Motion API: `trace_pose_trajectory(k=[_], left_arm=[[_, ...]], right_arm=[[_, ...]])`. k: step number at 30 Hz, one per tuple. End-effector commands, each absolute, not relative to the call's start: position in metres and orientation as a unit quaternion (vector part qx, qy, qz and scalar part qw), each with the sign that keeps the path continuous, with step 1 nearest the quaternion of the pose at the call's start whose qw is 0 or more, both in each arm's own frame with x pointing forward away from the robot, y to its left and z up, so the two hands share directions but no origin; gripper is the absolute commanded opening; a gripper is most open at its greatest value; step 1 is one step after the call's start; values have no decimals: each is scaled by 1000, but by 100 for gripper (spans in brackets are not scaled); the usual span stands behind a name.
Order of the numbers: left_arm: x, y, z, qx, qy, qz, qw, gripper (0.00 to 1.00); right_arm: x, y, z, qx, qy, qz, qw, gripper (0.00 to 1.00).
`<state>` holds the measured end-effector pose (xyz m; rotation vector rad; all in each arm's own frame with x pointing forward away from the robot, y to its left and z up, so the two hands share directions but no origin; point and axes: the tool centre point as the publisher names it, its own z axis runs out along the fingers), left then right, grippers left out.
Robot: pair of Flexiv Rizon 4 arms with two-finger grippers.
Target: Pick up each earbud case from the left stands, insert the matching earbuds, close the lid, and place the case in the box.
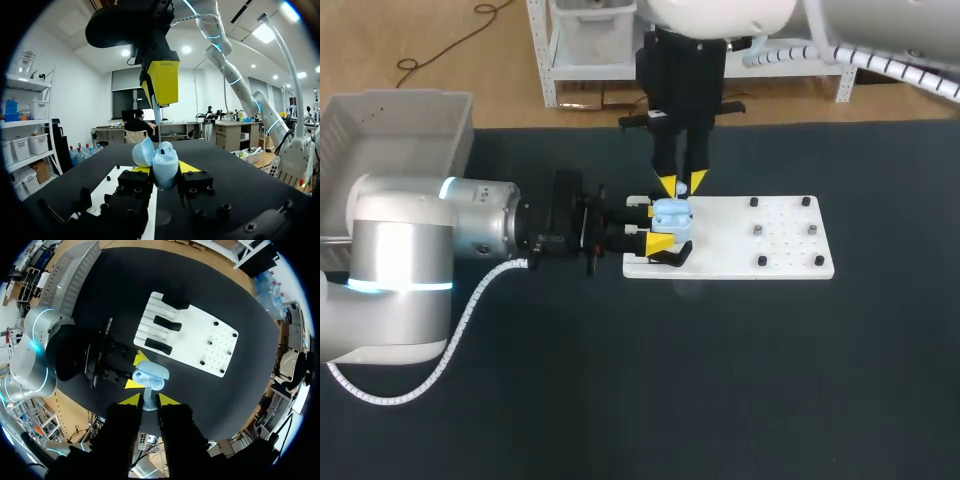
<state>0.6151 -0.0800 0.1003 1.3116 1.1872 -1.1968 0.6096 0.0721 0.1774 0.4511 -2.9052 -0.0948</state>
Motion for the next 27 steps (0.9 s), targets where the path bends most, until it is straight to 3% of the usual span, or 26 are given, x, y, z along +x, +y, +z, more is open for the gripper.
trace_pose_trajectory(k=[1,27], left_arm=[[613,-80,100,537,488,-489,484,0],[613,-80,100,537,488,-489,484,0]], right_arm=[[607,71,177,152,-983,-33,97,0],[595,86,165,259,-963,-33,73,0]])
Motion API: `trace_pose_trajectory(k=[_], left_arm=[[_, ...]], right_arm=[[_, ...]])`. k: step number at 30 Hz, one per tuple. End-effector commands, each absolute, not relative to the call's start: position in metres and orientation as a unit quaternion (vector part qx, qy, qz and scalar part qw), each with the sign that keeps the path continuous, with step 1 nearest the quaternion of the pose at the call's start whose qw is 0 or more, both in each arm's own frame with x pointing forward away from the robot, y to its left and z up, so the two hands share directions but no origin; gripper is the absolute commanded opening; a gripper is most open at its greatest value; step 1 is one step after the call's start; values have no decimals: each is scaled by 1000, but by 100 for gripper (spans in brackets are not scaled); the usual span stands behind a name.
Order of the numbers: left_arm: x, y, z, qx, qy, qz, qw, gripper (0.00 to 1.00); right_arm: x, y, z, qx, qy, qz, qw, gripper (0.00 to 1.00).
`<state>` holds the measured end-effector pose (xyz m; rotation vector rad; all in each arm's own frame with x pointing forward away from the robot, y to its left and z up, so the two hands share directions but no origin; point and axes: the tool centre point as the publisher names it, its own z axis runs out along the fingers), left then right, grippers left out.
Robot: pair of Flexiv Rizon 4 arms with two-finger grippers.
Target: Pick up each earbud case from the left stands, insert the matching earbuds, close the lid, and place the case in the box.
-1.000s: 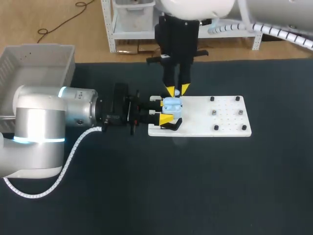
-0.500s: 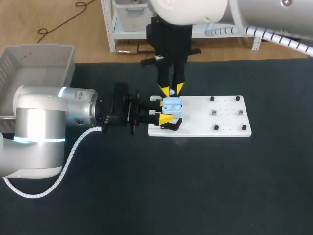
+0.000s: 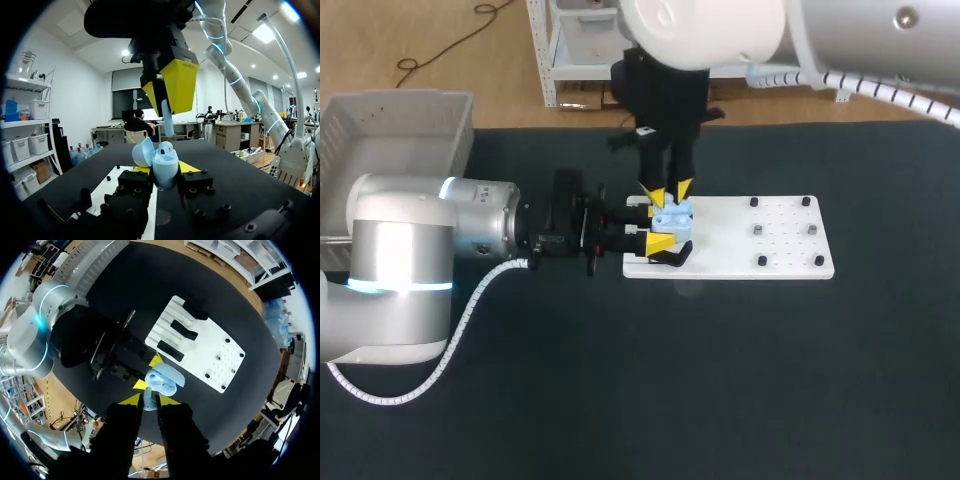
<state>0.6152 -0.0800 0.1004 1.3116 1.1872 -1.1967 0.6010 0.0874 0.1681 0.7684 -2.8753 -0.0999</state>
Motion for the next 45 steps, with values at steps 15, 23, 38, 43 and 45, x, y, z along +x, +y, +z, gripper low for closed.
trace_pose_trajectory(k=[15,23,38,43,45], left_arm=[[613,-80,100,537,488,-489,484,0],[613,-80,100,537,488,-489,484,0],[613,-80,100,537,488,-489,484,0],[613,-80,100,537,488,-489,484,0],[613,-80,100,537,488,-489,484,0]], right_arm=[[590,85,158,263,-962,-37,58,0],[590,85,155,266,-962,-38,56,0],[597,83,149,262,-963,-39,52,0],[598,82,149,260,-963,-39,53,0],[599,83,148,260,-963,-40,53,0]])
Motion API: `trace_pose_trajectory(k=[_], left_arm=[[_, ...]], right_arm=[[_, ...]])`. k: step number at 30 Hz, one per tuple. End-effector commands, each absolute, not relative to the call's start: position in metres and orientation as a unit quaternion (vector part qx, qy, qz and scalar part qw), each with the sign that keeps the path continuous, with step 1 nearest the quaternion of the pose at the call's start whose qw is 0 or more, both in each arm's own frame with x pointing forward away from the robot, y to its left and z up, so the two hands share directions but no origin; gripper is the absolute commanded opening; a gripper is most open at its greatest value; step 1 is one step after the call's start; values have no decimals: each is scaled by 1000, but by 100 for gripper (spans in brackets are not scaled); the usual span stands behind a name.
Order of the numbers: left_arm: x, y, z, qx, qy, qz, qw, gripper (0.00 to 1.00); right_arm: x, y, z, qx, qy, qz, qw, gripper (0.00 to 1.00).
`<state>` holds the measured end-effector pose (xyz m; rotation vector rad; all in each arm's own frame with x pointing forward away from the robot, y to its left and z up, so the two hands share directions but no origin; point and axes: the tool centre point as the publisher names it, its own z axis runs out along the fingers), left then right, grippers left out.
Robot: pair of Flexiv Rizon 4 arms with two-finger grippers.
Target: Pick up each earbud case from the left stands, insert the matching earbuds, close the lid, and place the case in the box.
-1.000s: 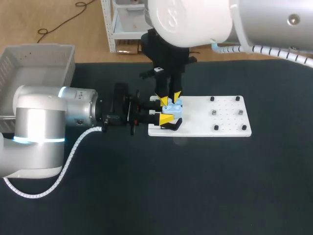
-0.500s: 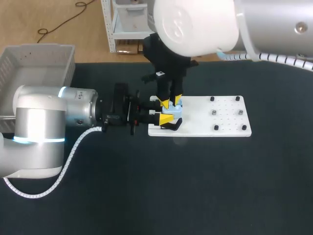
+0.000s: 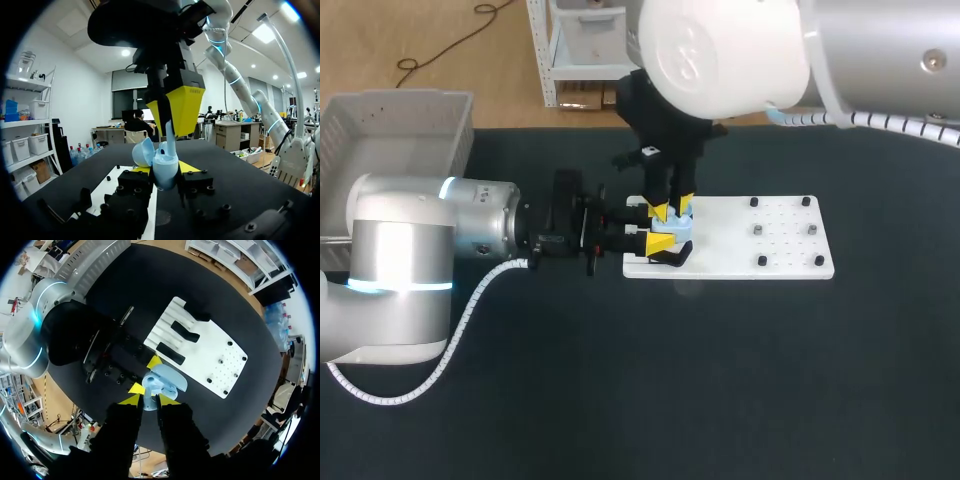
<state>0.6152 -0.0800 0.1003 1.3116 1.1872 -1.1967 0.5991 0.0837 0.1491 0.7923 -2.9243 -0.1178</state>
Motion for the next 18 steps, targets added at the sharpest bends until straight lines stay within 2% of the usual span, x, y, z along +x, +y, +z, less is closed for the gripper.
trace_pose_trajectory(k=[1,18], left_arm=[[613,-80,100,537,488,-489,484,0],[613,-80,100,537,488,-489,484,0]], right_arm=[[599,83,148,259,-964,-40,53,0],[605,85,144,254,-965,-38,51,0]])
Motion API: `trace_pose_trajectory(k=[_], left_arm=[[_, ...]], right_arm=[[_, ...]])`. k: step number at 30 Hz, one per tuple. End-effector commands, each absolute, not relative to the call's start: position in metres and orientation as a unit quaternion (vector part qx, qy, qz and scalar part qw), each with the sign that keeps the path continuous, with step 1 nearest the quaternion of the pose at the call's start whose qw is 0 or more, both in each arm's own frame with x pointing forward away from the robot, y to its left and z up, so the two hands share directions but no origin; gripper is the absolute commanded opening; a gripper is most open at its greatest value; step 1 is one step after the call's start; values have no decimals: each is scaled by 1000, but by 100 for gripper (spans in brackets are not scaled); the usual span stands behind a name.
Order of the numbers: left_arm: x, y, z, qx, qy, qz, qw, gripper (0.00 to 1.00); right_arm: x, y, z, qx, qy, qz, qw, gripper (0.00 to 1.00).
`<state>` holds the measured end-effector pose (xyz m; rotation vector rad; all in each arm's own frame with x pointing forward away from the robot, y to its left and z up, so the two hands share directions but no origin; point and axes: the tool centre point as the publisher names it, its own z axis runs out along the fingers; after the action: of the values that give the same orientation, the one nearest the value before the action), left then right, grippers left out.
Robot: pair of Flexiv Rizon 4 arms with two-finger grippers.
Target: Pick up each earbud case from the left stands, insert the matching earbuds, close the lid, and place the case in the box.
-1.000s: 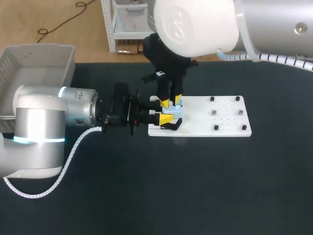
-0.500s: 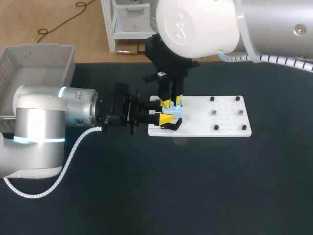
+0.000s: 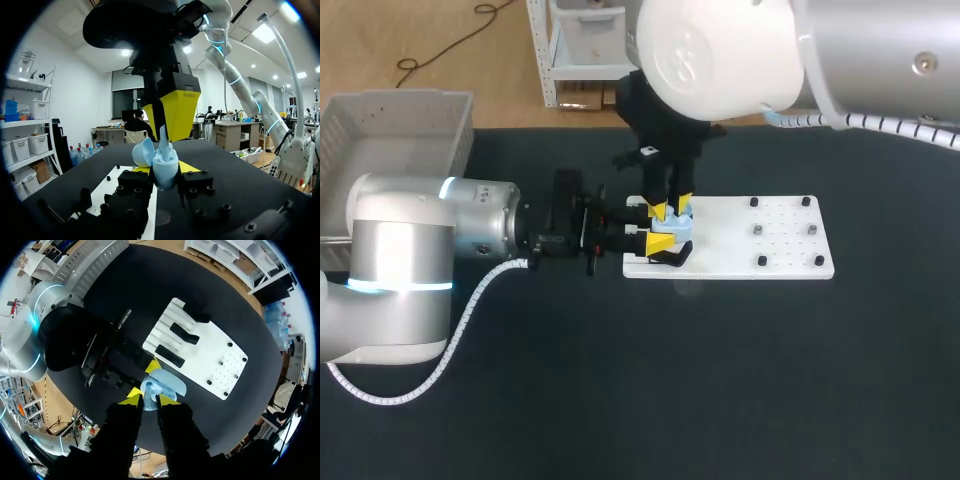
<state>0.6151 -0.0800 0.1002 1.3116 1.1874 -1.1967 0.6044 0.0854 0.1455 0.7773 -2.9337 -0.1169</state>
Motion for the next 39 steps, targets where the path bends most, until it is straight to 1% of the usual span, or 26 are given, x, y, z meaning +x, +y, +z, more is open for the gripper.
trace_pose_trajectory(k=[1,23,24,25,26,27,28,29,33,39], left_arm=[[613,-80,100,537,488,-489,484,0],[613,-80,100,537,488,-489,484,0],[613,-80,100,537,488,-489,484,0],[613,-80,100,537,488,-489,484,0],[613,-80,100,537,488,-489,484,0],[613,-80,100,537,488,-489,484,0],[613,-80,100,537,488,-489,484,0],[613,-80,100,537,488,-489,484,0],[613,-80,100,537,488,-489,484,0],[613,-80,100,537,488,-489,484,0]], right_arm=[[606,85,144,254,-965,-38,51,0],[615,88,137,253,-965,-36,60,0],[616,88,137,253,-965,-36,61,10],[616,88,137,253,-965,-36,61,22],[615,88,138,254,-965,-36,62,42],[614,88,139,255,-964,-36,61,49],[613,88,140,256,-964,-36,61,64],[612,89,142,257,-964,-36,60,73],[605,90,148,261,-963,-35,57,87],[606,75,166,231,-971,-54,33,95]])
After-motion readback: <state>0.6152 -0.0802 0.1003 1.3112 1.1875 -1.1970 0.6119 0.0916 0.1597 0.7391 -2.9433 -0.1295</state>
